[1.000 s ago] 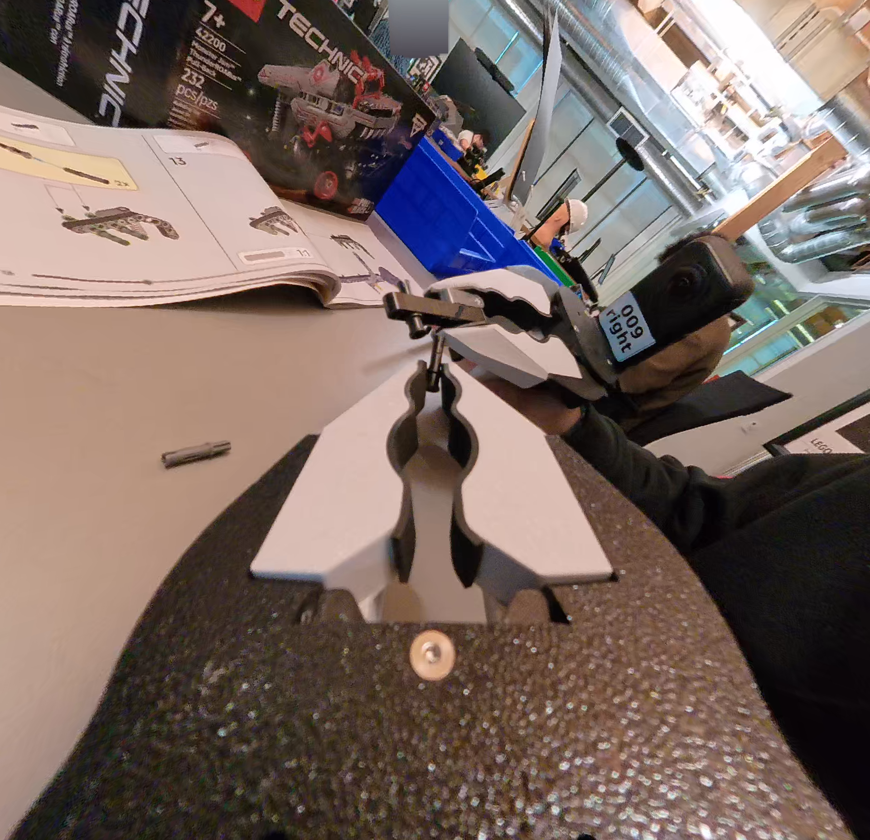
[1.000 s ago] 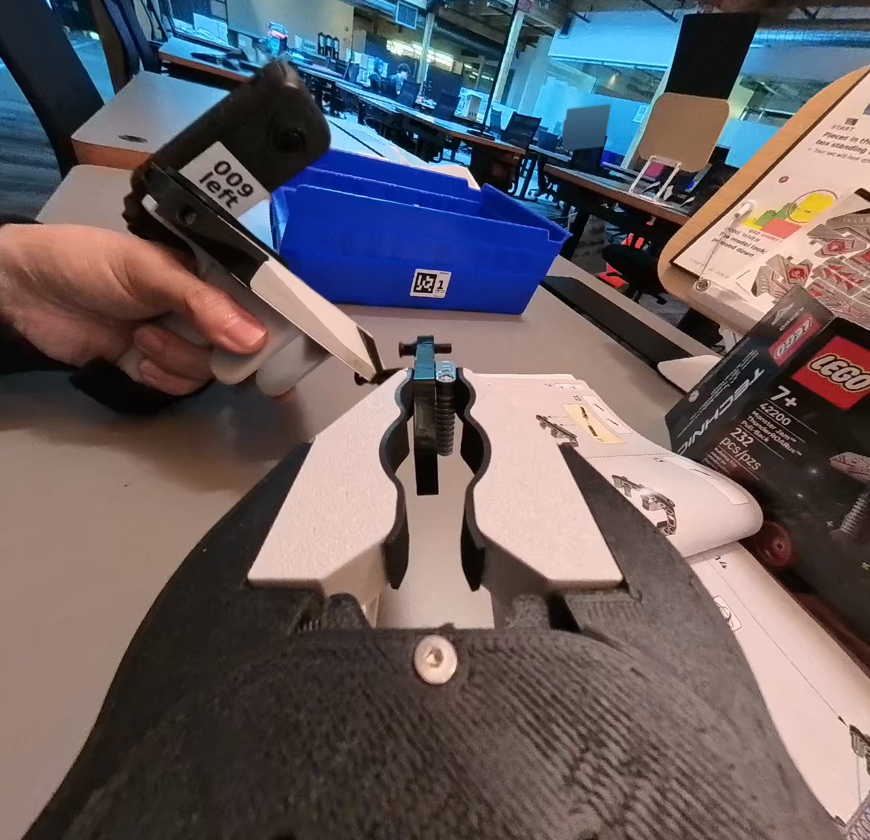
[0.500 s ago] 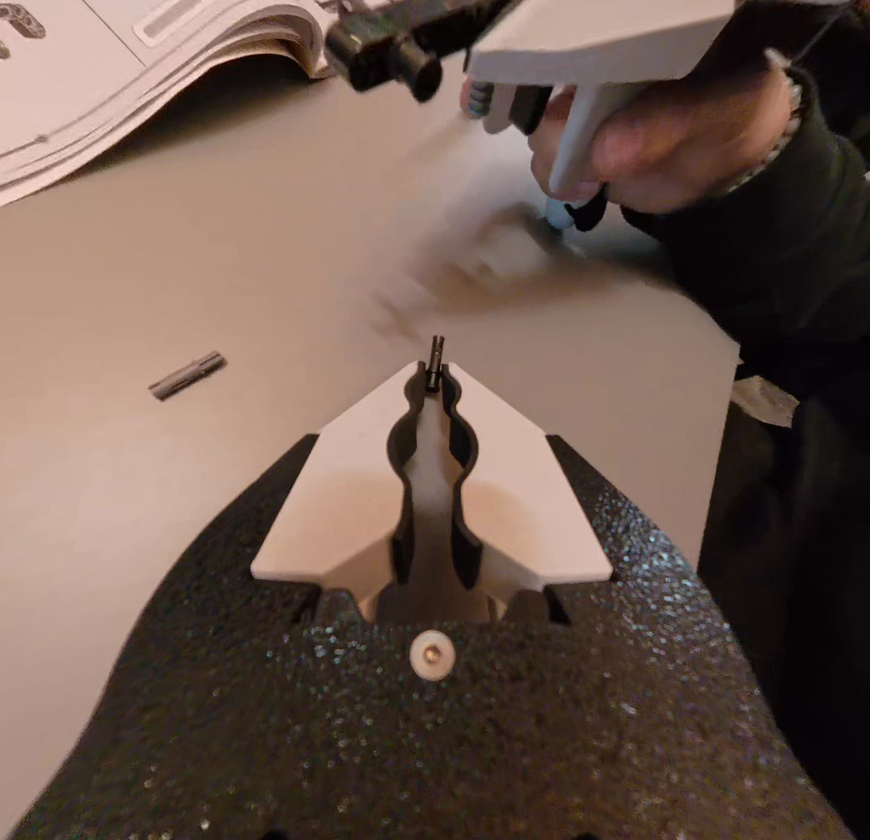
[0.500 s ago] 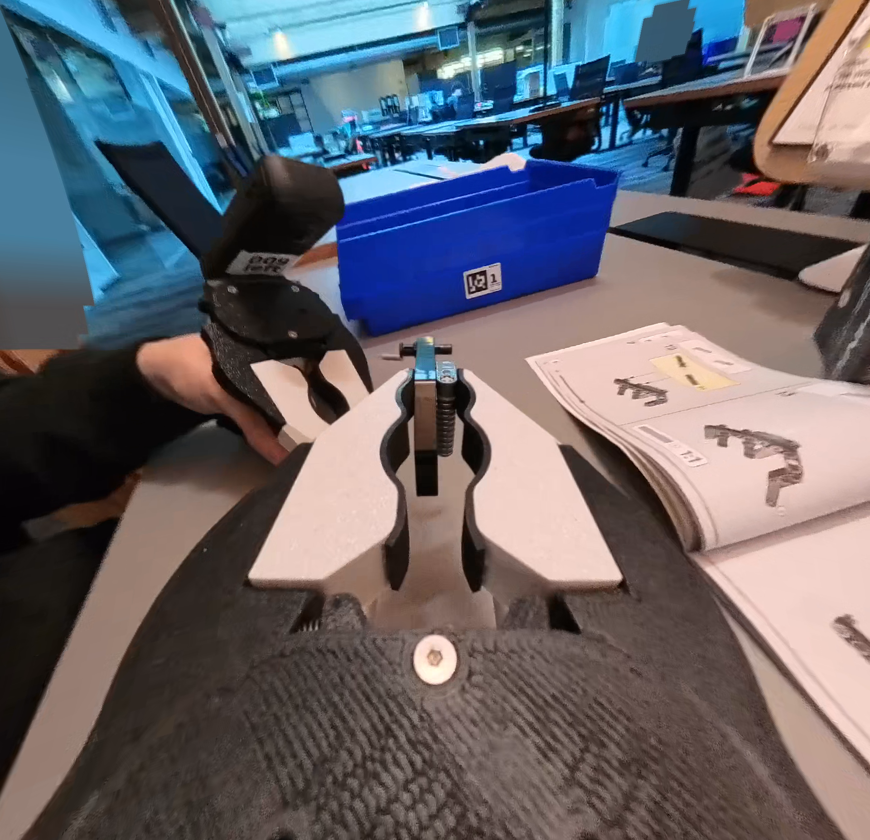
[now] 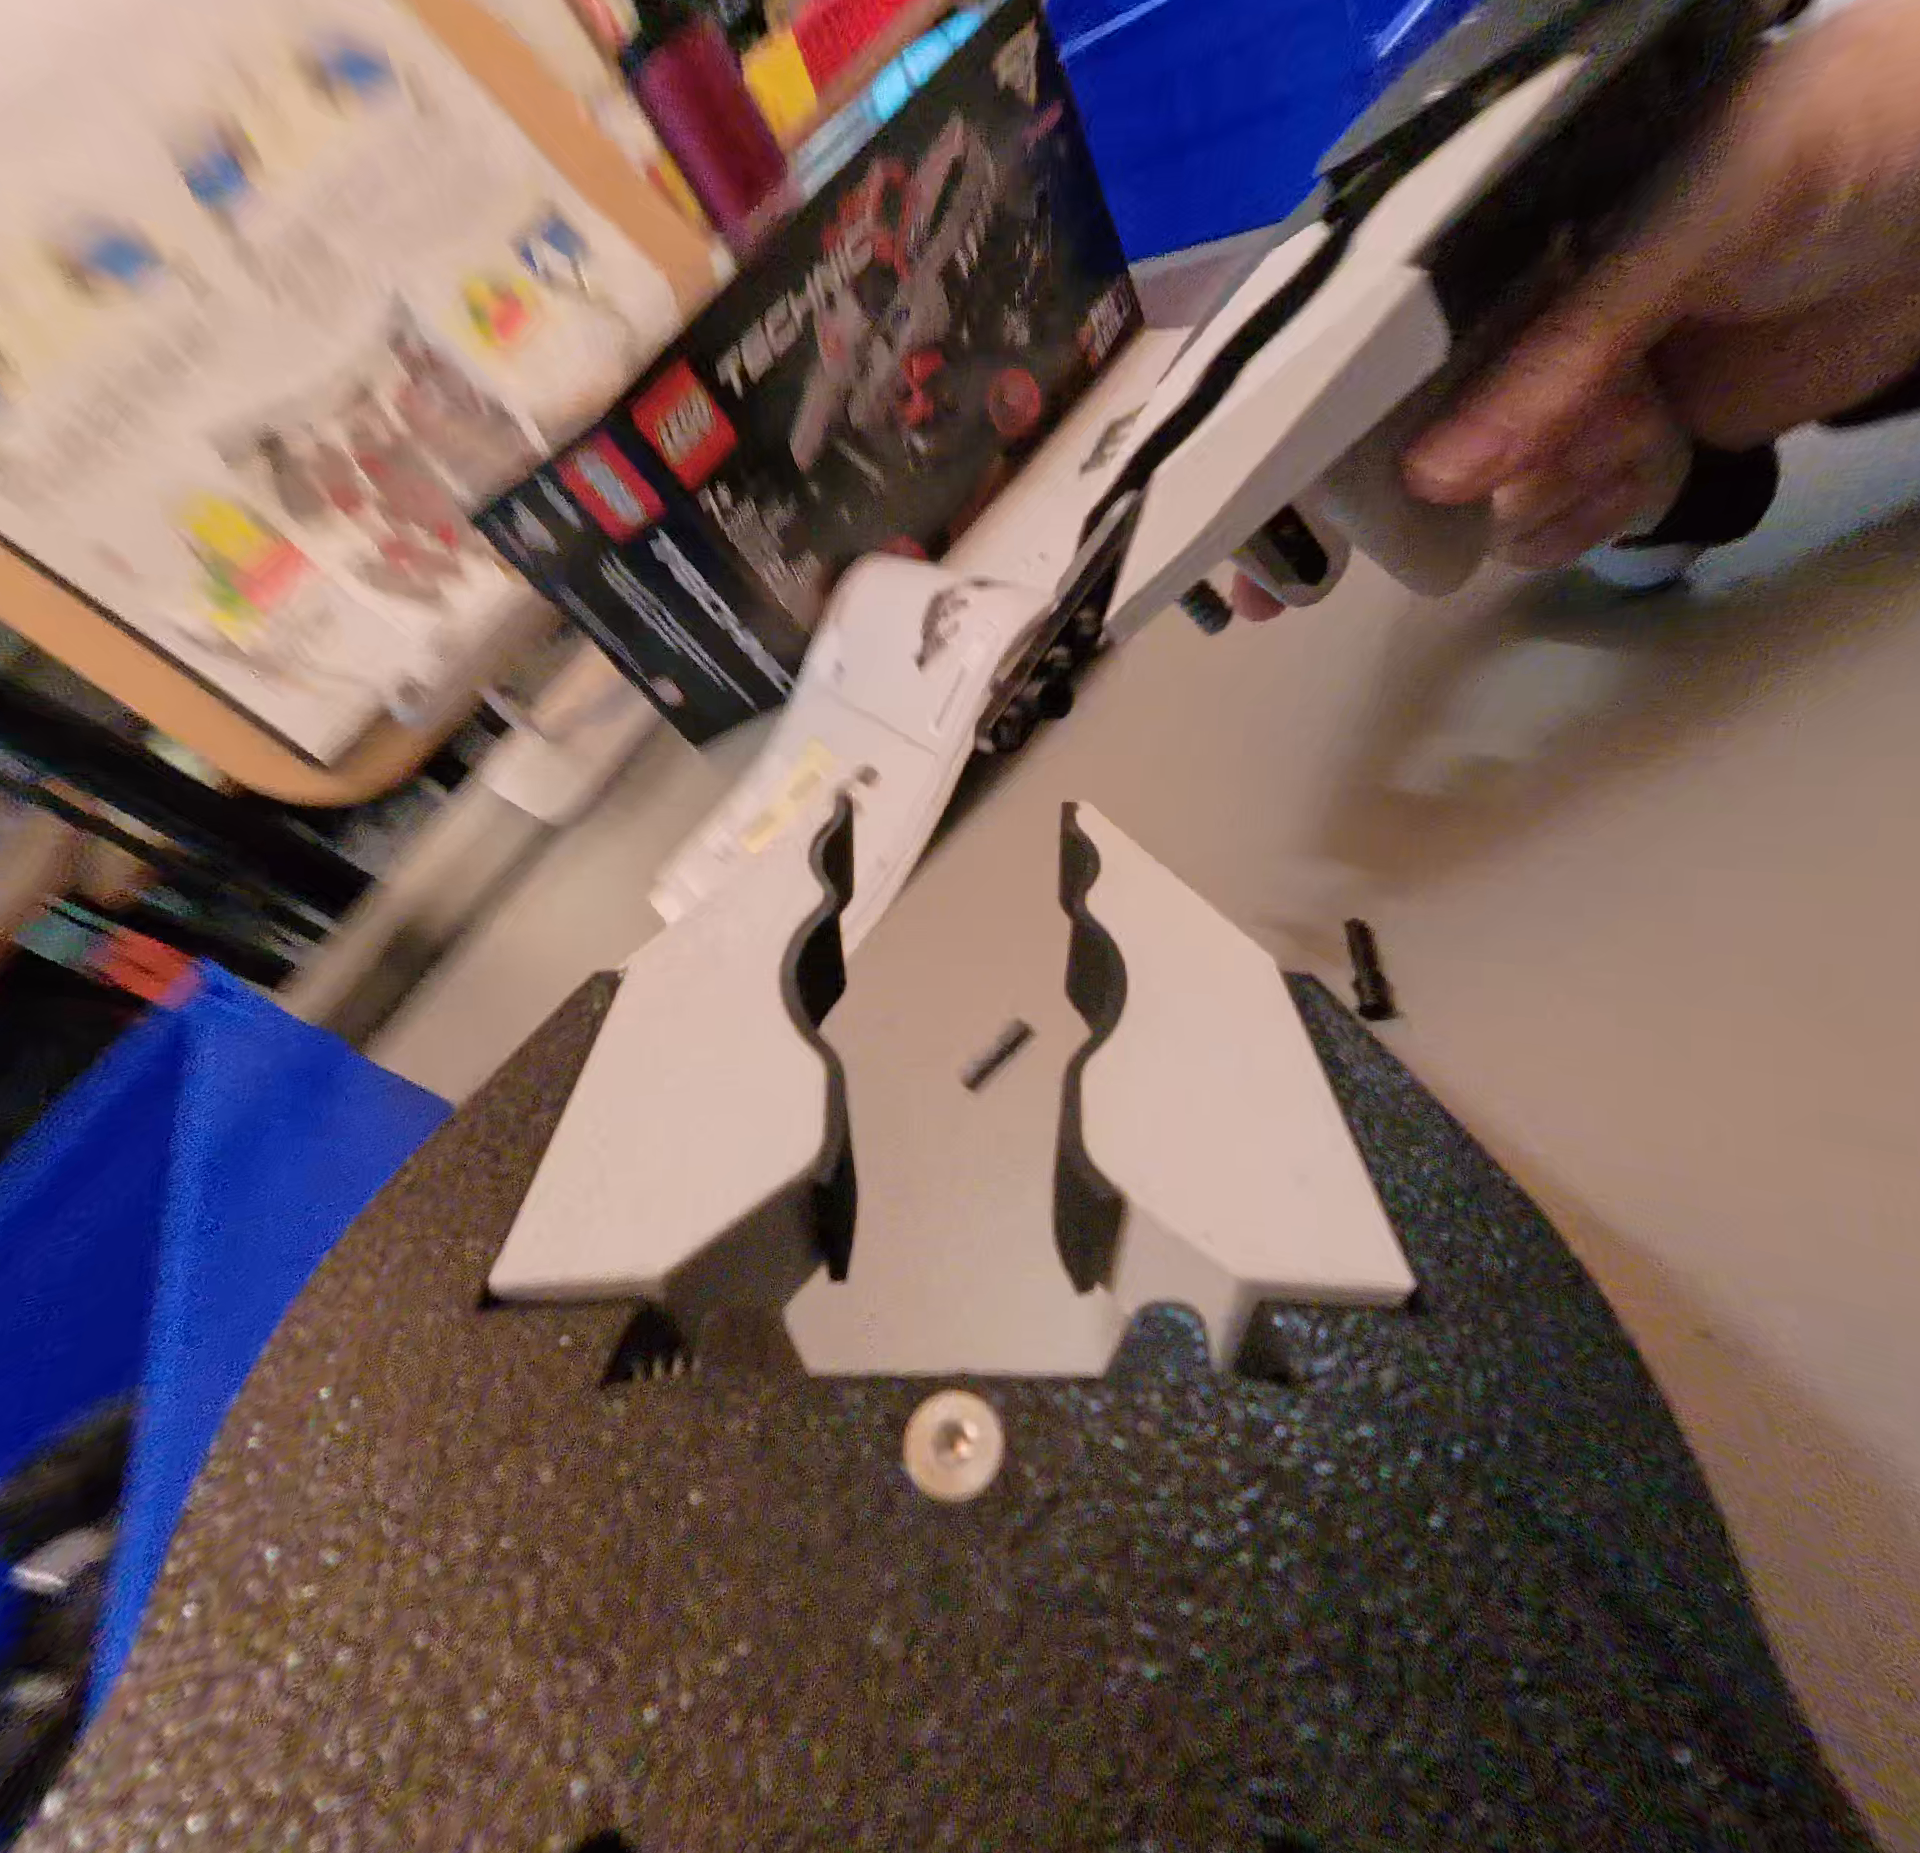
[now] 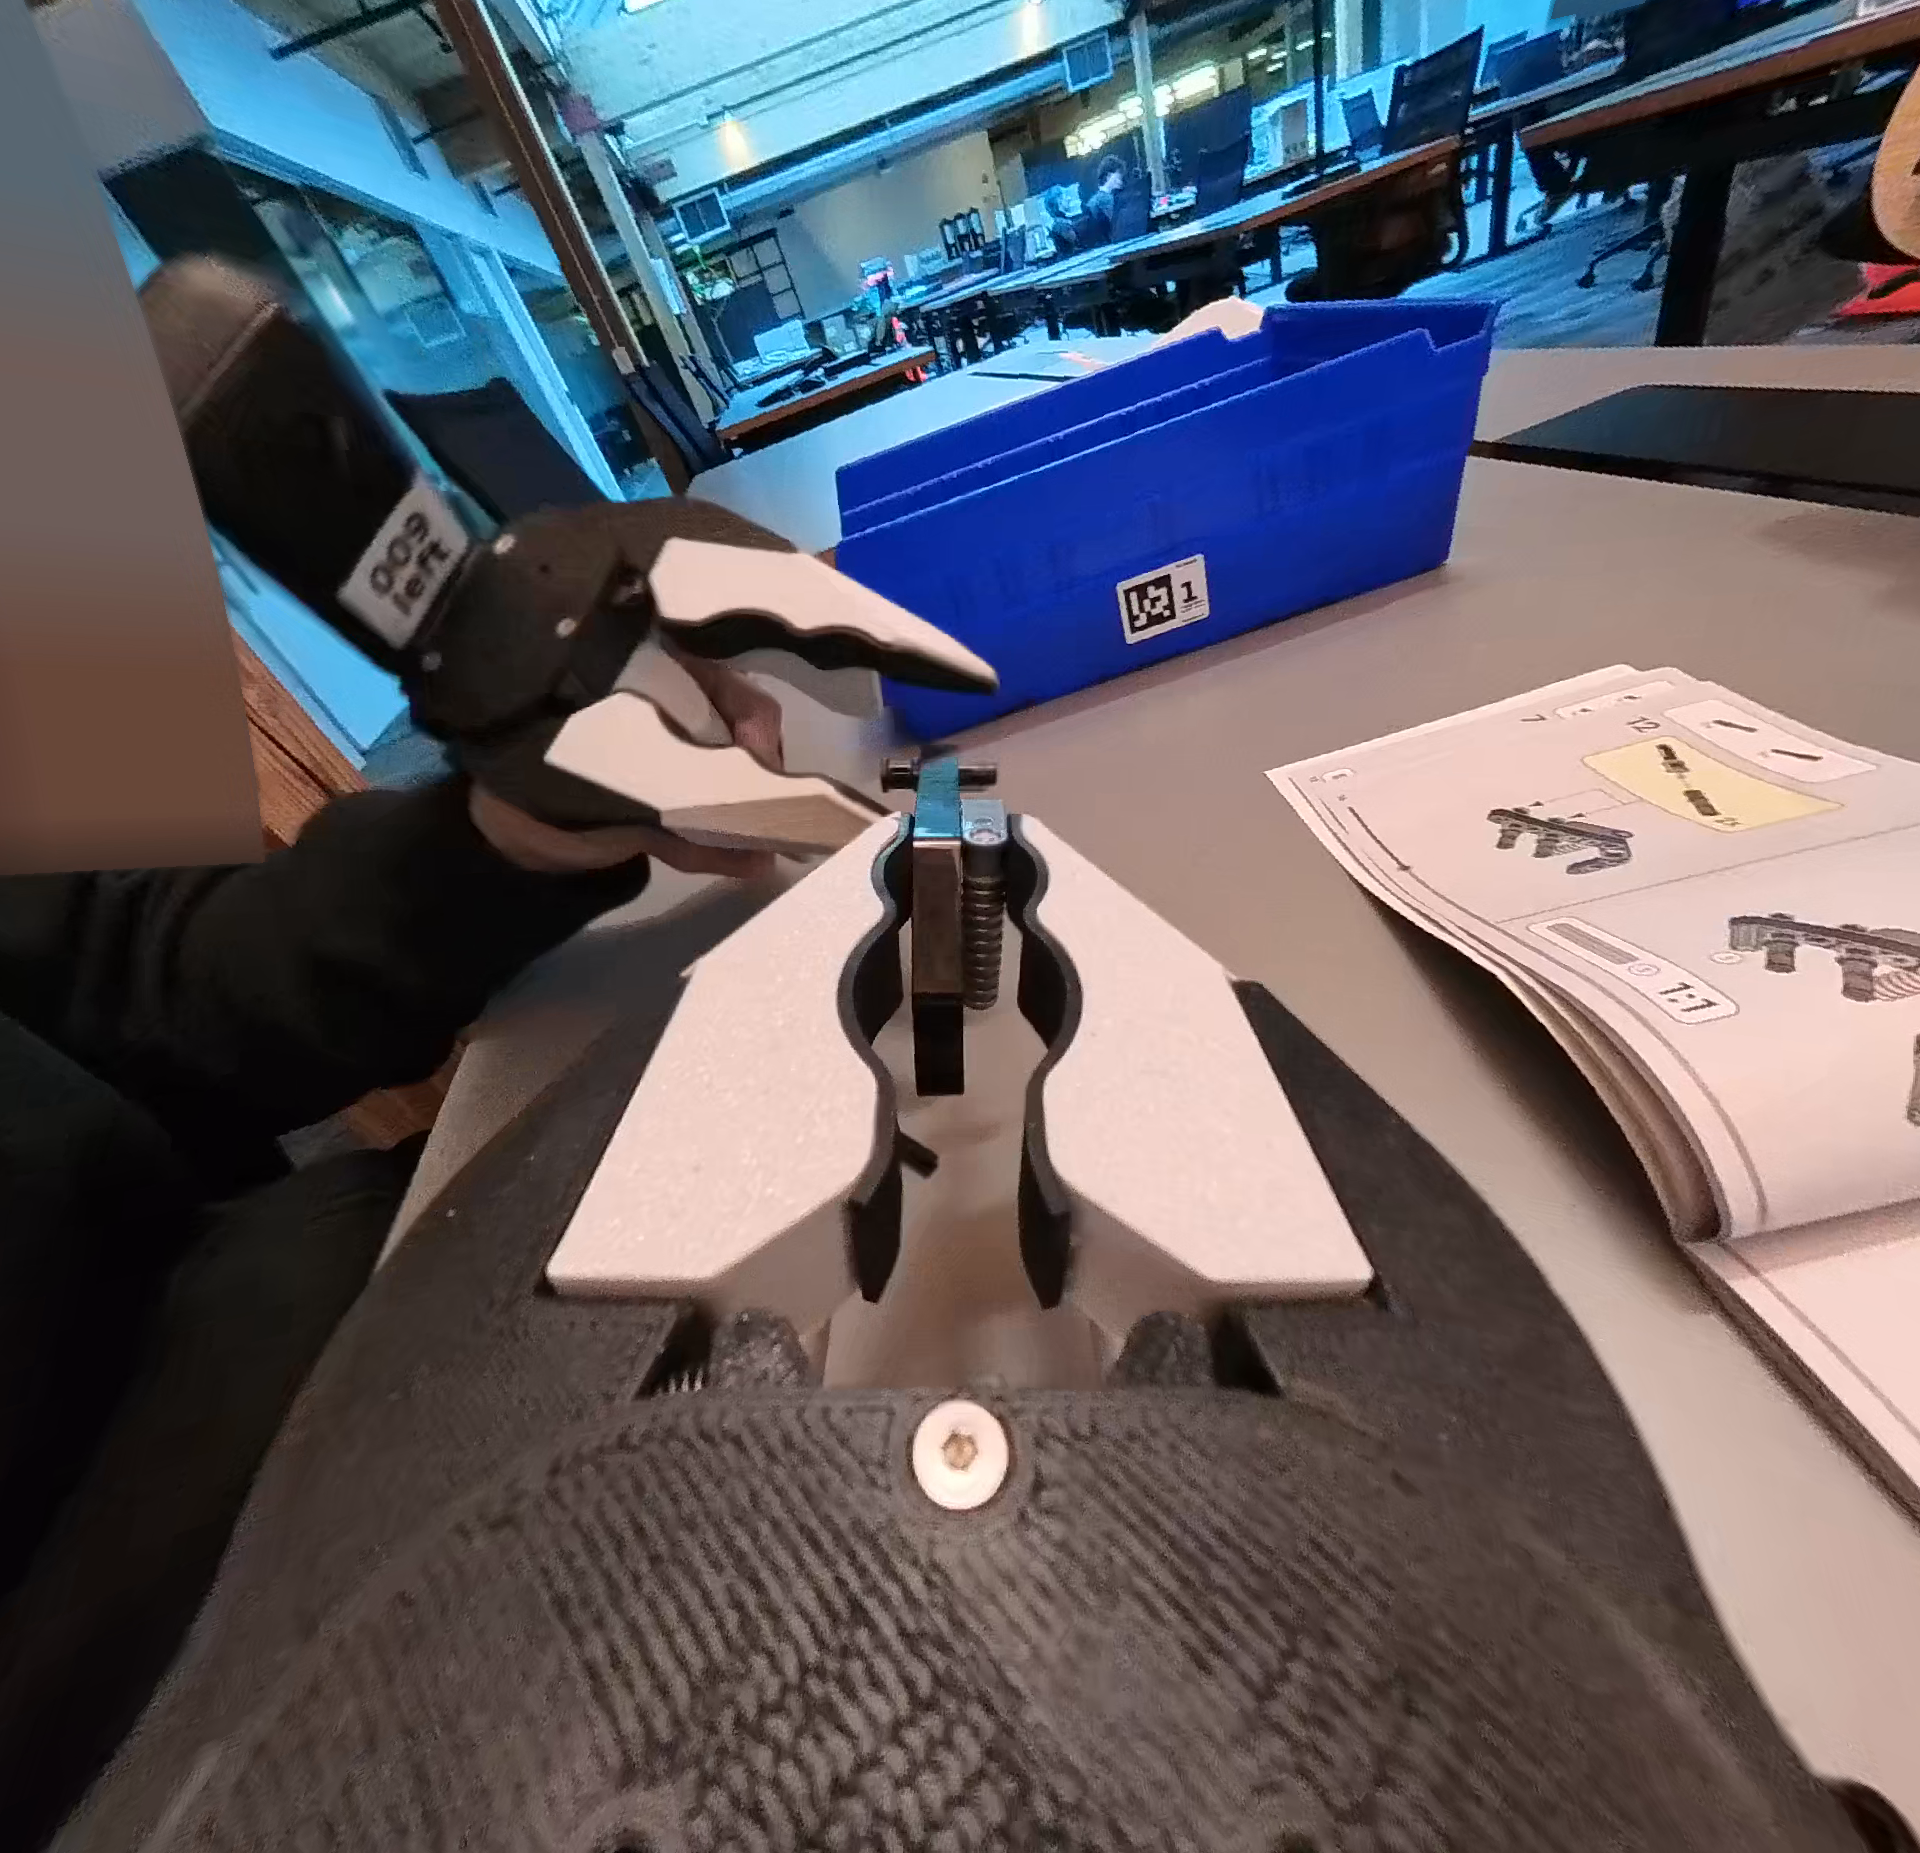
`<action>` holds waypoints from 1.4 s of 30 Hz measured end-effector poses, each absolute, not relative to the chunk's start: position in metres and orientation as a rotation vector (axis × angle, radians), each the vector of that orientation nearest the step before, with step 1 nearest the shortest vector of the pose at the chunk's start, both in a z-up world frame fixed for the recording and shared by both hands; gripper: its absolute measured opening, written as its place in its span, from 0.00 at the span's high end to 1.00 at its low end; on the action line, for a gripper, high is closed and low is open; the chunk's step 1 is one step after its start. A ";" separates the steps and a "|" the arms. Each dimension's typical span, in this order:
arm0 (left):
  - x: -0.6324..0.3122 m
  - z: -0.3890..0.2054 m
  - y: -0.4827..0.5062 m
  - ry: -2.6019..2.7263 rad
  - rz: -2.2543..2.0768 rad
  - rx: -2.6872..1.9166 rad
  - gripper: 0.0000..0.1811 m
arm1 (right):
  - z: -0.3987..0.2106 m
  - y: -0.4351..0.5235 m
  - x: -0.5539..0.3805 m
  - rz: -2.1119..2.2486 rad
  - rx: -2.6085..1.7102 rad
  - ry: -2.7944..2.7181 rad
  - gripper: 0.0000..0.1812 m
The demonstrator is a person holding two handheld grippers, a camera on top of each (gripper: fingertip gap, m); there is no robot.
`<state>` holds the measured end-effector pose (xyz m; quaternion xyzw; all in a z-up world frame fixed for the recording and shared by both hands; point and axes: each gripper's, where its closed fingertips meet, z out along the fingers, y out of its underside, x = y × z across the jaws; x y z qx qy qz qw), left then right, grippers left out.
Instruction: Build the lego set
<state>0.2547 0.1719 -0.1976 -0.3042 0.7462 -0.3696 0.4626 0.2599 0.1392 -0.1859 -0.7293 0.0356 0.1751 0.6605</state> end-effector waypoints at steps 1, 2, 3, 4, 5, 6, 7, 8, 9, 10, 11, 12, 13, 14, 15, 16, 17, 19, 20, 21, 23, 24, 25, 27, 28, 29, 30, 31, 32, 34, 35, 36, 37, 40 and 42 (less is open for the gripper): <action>0.254 -0.193 0.167 1.811 -0.861 -0.645 0.80 | -0.186 0.139 0.259 0.408 -1.647 0.084 0.92; 0.252 -0.192 0.162 1.800 -0.816 -0.553 0.80 | -0.185 0.140 0.257 0.427 -1.645 0.079 0.92; 0.251 -0.192 0.157 1.793 -0.773 -0.479 0.80 | -0.185 0.140 0.254 0.444 -1.642 0.074 0.92; 0.251 -0.192 0.153 1.780 -0.731 -0.424 0.81 | -0.185 0.140 0.253 0.453 -1.640 0.073 0.92; 0.250 -0.191 0.152 1.760 -0.694 -0.385 0.84 | -0.185 0.141 0.252 0.459 -1.642 0.070 0.92; 0.251 -0.190 0.151 1.743 -0.662 -0.362 0.89 | -0.185 0.141 0.250 0.465 -1.646 0.061 0.92; 0.251 -0.190 0.152 1.728 -0.636 -0.351 0.94 | -0.186 0.141 0.249 0.467 -1.648 0.056 0.92; 0.252 -0.189 0.152 1.715 -0.615 -0.345 0.95 | -0.186 0.141 0.248 0.469 -1.650 0.053 0.92; 0.252 -0.188 0.153 1.703 -0.600 -0.336 0.96 | -0.186 0.141 0.248 0.471 -1.650 0.054 0.92; 0.252 -0.188 0.152 1.700 -0.588 -0.325 0.96 | -0.186 0.140 0.248 0.475 -1.647 0.053 0.92; 0.252 -0.188 0.153 1.699 -0.578 -0.317 0.96 | -0.185 0.140 0.248 0.479 -1.645 0.054 0.92; 0.252 -0.187 0.153 1.692 -0.568 -0.313 0.96 | -0.185 0.140 0.248 0.479 -1.643 0.055 0.92; 0.252 -0.187 0.154 1.688 -0.558 -0.307 0.97 | -0.184 0.140 0.249 0.475 -1.633 0.053 0.92; 0.252 -0.188 0.155 1.693 -0.551 -0.305 0.97 | -0.182 0.140 0.248 0.469 -1.624 0.046 0.92; 0.252 -0.187 0.156 1.691 -0.549 -0.308 0.97 | -0.182 0.139 0.249 0.461 -1.623 0.044 0.92; 0.252 -0.187 0.156 1.687 -0.551 -0.309 0.97 | -0.182 0.139 0.249 0.458 -1.623 0.042 0.92; 0.252 -0.187 0.156 1.690 -0.558 -0.310 0.97 | -0.182 0.139 0.248 0.460 -1.620 0.038 0.92; 0.252 -0.187 0.156 1.690 -0.559 -0.302 0.97 | -0.181 0.139 0.248 0.456 -1.617 0.036 0.92; 0.251 -0.187 0.156 1.696 -0.554 -0.292 0.97 | -0.181 0.139 0.249 0.453 -1.616 0.037 0.92; 0.251 -0.188 0.155 1.705 -0.551 -0.287 0.97 | -0.181 0.139 0.249 0.451 -1.618 0.038 0.92; 0.251 -0.188 0.156 1.708 -0.540 -0.275 0.97 | -0.182 0.140 0.249 0.440 -1.620 0.039 0.92; 0.250 -0.189 0.155 1.715 -0.535 -0.267 0.97 | -0.182 0.140 0.250 0.434 -1.624 0.037 0.92; 0.250 -0.190 0.155 1.718 -0.528 -0.264 0.97 | -0.183 0.140 0.249 0.428 -1.630 0.034 0.92; 0.250 -0.192 0.155 1.728 -0.516 -0.243 0.97 | -0.183 0.140 0.250 0.408 -1.634 0.027 0.91; 0.250 -0.193 0.155 1.732 -0.507 -0.238 0.97 | -0.183 0.141 0.251 0.394 -1.638 0.025 0.91; 0.250 -0.193 0.155 1.733 -0.500 -0.236 0.97 | -0.184 0.141 0.251 0.385 -1.643 0.020 0.92; 0.250 -0.194 0.156 1.734 -0.496 -0.233 0.97 | -0.184 0.141 0.251 0.374 -1.646 0.015 0.92; 0.250 -0.194 0.156 1.734 -0.489 -0.231 0.97 | -0.185 0.141 0.251 0.363 -1.648 0.012 0.92; 0.250 -0.194 0.156 1.735 -0.481 -0.230 0.97 | -0.185 0.141 0.251 0.356 -1.651 0.006 0.92; 0.251 -0.195 0.157 1.738 -0.475 -0.233 0.97 | -0.185 0.141 0.251 0.331 -1.655 -0.009 0.92; 0.251 -0.195 0.157 1.736 -0.474 -0.232 0.97 | -0.185 0.142 0.251 0.322 -1.655 -0.013 0.92; 0.251 -0.195 0.157 1.737 -0.473 -0.232 0.97 | -0.185 0.142 0.251 0.314 -1.655 -0.018 0.92; 0.251 -0.195 0.157 1.738 -0.474 -0.233 0.97 | -0.185 0.142 0.250 0.309 -1.656 -0.020 0.92; 0.251 -0.197 0.157 1.741 -0.473 -0.234 0.97 | -0.185 0.142 0.250 0.283 -1.664 -0.041 0.92; 0.251 -0.198 0.156 1.745 -0.481 -0.241 0.97 | -0.187 0.141 0.250 0.269 -1.684 -0.051 0.92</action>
